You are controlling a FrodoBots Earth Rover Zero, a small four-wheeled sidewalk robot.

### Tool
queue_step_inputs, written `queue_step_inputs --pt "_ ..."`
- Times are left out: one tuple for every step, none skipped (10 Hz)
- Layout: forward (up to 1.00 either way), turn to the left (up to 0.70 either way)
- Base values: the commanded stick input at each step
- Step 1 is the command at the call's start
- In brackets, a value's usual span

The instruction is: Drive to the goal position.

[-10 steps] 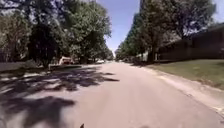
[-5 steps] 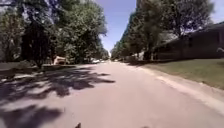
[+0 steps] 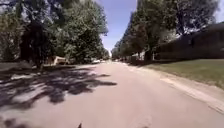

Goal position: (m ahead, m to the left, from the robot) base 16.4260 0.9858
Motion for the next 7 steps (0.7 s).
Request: queue_step_inputs --pt "0.70 0.00" --pt "0.70 0.00" --pt "0.70 0.00" --pt "0.70 0.00" --pt "0.70 0.00" --pt "0.70 0.00" --pt "0.70 0.00"
